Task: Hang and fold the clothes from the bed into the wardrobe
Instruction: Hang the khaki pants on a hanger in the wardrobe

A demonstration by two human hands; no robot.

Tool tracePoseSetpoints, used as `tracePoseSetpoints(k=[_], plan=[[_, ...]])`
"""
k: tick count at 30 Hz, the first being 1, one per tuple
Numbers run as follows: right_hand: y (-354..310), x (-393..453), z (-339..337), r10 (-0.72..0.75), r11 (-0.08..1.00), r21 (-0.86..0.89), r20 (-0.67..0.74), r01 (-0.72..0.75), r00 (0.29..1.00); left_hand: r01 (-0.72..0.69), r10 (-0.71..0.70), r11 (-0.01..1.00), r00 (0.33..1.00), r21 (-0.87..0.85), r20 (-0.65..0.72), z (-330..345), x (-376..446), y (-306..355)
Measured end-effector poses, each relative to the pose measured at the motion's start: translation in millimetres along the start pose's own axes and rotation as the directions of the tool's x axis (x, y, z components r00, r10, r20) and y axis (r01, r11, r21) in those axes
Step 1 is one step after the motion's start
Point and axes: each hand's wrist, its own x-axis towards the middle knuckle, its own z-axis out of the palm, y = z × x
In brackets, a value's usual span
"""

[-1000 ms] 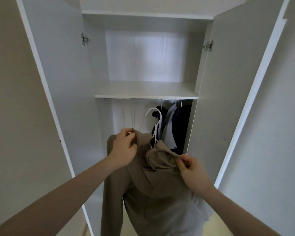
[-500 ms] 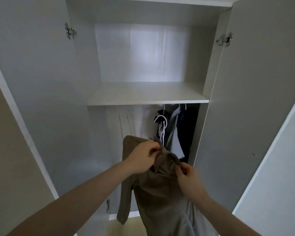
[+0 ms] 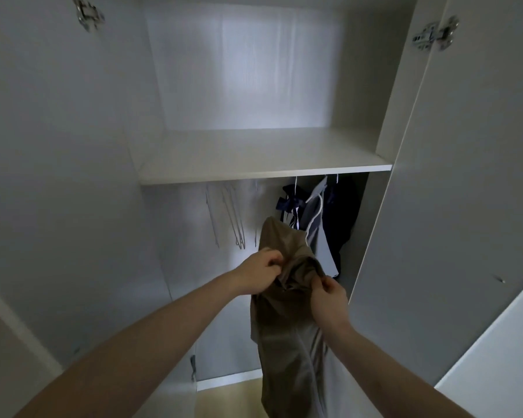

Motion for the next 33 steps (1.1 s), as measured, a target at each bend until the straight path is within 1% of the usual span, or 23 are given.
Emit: tracePoseSetpoints(k=[3,7,11,15,17,18,20,21,24,26,29,31,33], plan=[[-7.7,18.7,16.7,0.016,1.000,0.003,0.006,-0.016,1.000,0.097,-0.096,0.993,0.995,-0.073,0.012,-3.5,20.7,-4.0],[-12.0,53.7,37.8,0.026,0.999,-0.043,0.019,-0.025,0.999,0.169,-0.167,0.983,0.985,-0.066,0.035,-6.7,49.9,-10.7],[-6.6,98.4,54.5,0.002,0.997,-0.076,0.053,0.002,0.999,0.238,-0.238,0.971,0.970,0.014,0.051,-24.5,78.7,-22.0],[10.8,138.9,65.9,0.022,0.995,-0.098,0.097,-0.012,0.995,0.237,-0.250,0.959,0.965,0.159,0.072,-54.6,98.5,-29.3],[14.9,155.0,71.9,0.054,0.994,-0.095,0.093,-0.045,0.994,0.206,-0.214,0.962,0.977,0.181,0.024,-68.7,106.3,-31.8],[14.9,163.3,75.5,0.065,0.993,-0.101,0.090,-0.056,0.994,0.181,-0.180,0.967,0.983,0.181,-0.023,-75.9,108.7,-32.3],[14.5,180.4,80.0,0.063,0.992,-0.111,0.096,-0.052,0.993,0.106,-0.073,0.971,0.986,0.216,-0.152,-90.6,112.3,-32.4],[13.7,189.0,81.4,0.050,0.993,-0.111,0.105,-0.038,0.993,0.067,-0.013,0.967,0.976,0.245,-0.218,-98.7,114.2,-32.2],[7.2,212.1,85.5,-0.004,0.988,-0.154,0.135,0.025,0.991,-0.020,0.143,0.955,0.906,0.297,-0.398,-123.4,118.1,-29.1],[1.3,224.3,90.9,-0.010,0.986,-0.161,0.140,0.033,0.990,-0.043,0.216,0.935,0.855,0.351,-0.471,-139.9,122.4,-28.7],[-6.4,242.9,100.7,-0.021,0.988,-0.146,0.133,0.041,0.991,0.013,0.220,0.908,0.835,0.419,-0.504,-162.2,133.1,-33.3],[-11.4,255.4,106.5,-0.027,0.989,-0.140,0.127,0.044,0.992,0.078,0.169,0.899,0.847,0.431,-0.505,-175.4,144.2,-38.4],[-16.9,266.3,111.8,-0.033,0.990,-0.131,0.118,0.048,0.992,0.161,0.078,0.884,0.874,0.438,-0.479,-184.6,157.2,-43.3]])
